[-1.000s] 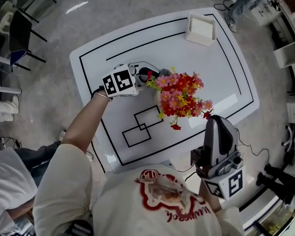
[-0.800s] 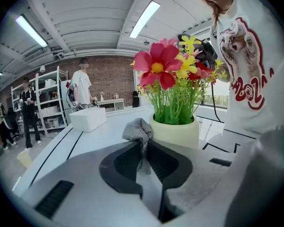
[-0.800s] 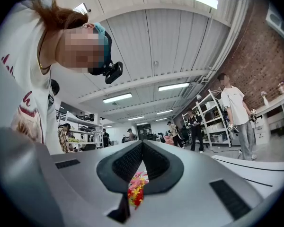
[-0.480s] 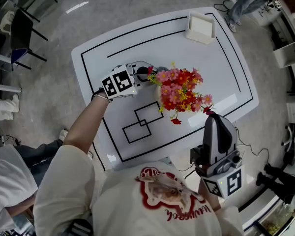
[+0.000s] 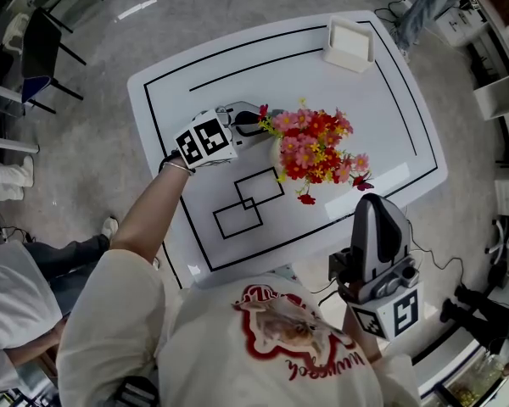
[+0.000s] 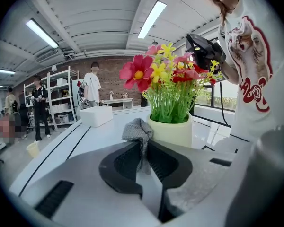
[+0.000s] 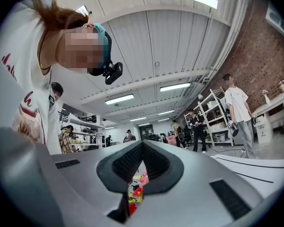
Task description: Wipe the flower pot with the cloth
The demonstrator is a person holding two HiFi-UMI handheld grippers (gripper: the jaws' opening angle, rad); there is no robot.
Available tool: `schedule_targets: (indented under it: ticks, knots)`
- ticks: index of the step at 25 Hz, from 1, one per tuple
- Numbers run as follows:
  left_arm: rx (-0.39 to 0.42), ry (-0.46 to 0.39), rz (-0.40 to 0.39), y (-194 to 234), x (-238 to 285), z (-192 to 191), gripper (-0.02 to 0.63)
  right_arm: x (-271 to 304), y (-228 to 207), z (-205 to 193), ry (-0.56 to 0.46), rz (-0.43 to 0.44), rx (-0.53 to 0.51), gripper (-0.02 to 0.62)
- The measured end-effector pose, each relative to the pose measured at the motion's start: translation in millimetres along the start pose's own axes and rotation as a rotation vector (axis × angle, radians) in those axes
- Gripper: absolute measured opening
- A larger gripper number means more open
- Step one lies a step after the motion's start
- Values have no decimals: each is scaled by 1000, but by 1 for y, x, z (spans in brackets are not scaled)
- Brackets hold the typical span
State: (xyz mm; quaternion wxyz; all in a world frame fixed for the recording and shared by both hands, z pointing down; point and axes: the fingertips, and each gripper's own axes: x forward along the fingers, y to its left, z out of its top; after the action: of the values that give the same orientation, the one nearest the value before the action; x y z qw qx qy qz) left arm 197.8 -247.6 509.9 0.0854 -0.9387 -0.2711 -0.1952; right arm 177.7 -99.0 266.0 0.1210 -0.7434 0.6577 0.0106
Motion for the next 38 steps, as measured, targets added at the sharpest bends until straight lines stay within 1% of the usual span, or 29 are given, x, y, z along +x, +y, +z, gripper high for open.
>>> schedule_targets:
  ticks: [3,9,16,23,29,38]
  knots:
    - [-13,-1,15,-3,-3,-3,43,-2,5,4,-5,15,-21,-3]
    - [-46,-19,29,-9,-10,-3,43,-3,9,5,-7,25,-27,-3]
    - [-42,-10,59,-16,-13,-5,43,-3,17,3,-9,45,-31,-3]
    - [-62,-9,85,-20,-17,-7,43,-5,23,10,-27,57,-32,-3]
    - [-95,-29,97,-28,-22,-6,43,-7,24,7,-25,60,-30,-3]
    - [-138,-37,139,-40,-27,-7,43,-5,30,6,-22,78,-19,-3]
